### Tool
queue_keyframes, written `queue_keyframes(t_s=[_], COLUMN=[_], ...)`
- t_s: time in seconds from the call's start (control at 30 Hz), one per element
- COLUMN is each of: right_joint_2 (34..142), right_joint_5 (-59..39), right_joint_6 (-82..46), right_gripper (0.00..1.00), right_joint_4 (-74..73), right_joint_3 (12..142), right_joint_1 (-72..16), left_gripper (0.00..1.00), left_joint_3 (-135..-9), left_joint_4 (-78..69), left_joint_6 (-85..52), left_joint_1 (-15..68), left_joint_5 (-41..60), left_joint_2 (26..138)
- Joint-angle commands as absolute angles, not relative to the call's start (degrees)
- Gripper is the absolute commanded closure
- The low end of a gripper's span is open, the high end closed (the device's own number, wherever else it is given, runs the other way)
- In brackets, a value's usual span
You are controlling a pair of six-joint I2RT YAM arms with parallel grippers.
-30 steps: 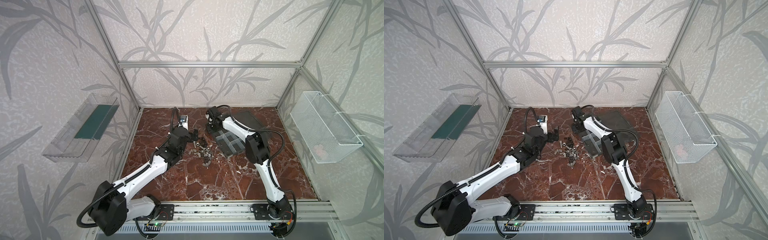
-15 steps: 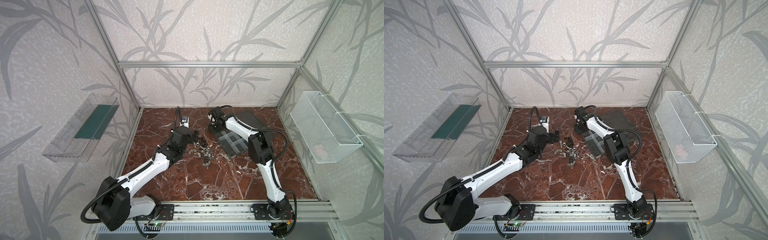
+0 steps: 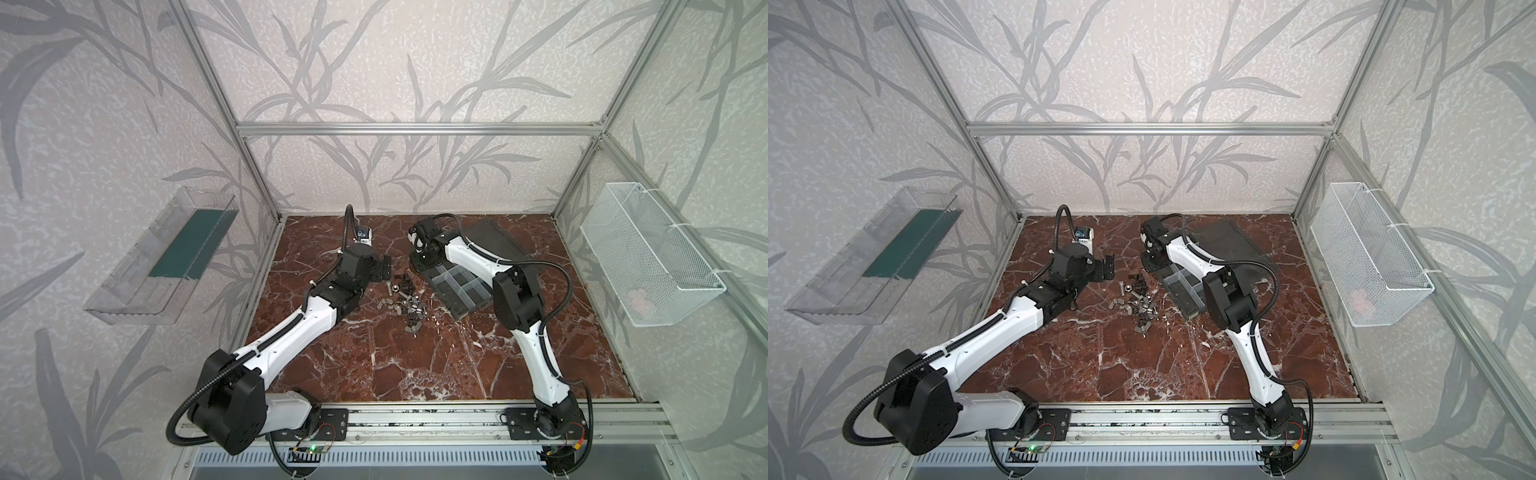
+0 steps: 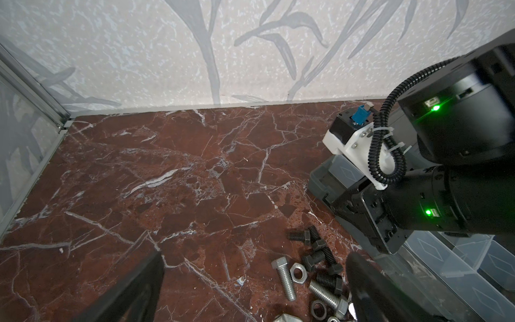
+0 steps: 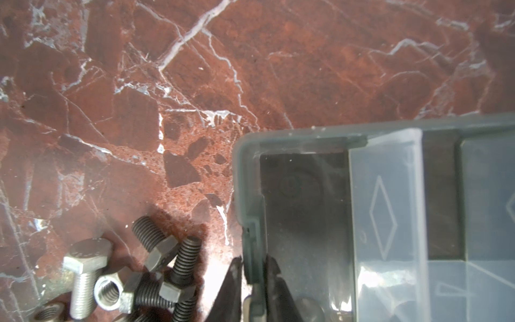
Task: Sort the screws and nuts into containers
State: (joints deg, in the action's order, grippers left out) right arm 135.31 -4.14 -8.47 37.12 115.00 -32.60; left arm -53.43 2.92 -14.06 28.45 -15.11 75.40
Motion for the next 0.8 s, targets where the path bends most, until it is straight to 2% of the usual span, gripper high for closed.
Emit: queue_keyframes(t_s=[0.0,0.23,0.3,0.37,0.57,0.67,0.77], right_joint_2=[131.8,125.0,122.4,119.8,110.8,107.8,105.9], right_joint_5=[-5.9,-5.7,-5.4,-5.4,-5.3,-4.2,-7.8], right_joint_6=[-8.0,-7.0,-6.7,-6.3,-5.8,-5.7,-5.0], right_gripper=[0.72,0.42,0.26,0.01,0.01,0.01,0.01], right_joint_4=[38.8,37.8,37.1,35.4,26.0,24.2,21.4], right_joint_3=[114.9,111.0,109.1,106.7,95.6,92.2,89.0], right_joint_1=[-32.8,-32.8,-32.9,-32.8,-32.8,-32.5,-32.2], left_gripper=[0.01,0.01,0.01,0.01,0.01,0.01,0.01], left_joint_3=[-55.8,-54.9,-56.0,-57.1,-60.7,-64.2,-65.8], left_joint_4=[5.2,5.4,7.0,8.9,15.5,21.7,25.7], left_joint_6=[-16.0,-14.9,-15.1,-15.6,-18.8,-24.8,-29.9], left_joint_1=[28.1,28.1,28.0,28.0,26.8,22.4,17.9], left_joint_5=[-14.9,-18.5,-18.9,-19.2,-18.5,-11.2,-4.4], left_joint_2=[76.0,76.6,77.4,78.4,80.2,79.7,79.0])
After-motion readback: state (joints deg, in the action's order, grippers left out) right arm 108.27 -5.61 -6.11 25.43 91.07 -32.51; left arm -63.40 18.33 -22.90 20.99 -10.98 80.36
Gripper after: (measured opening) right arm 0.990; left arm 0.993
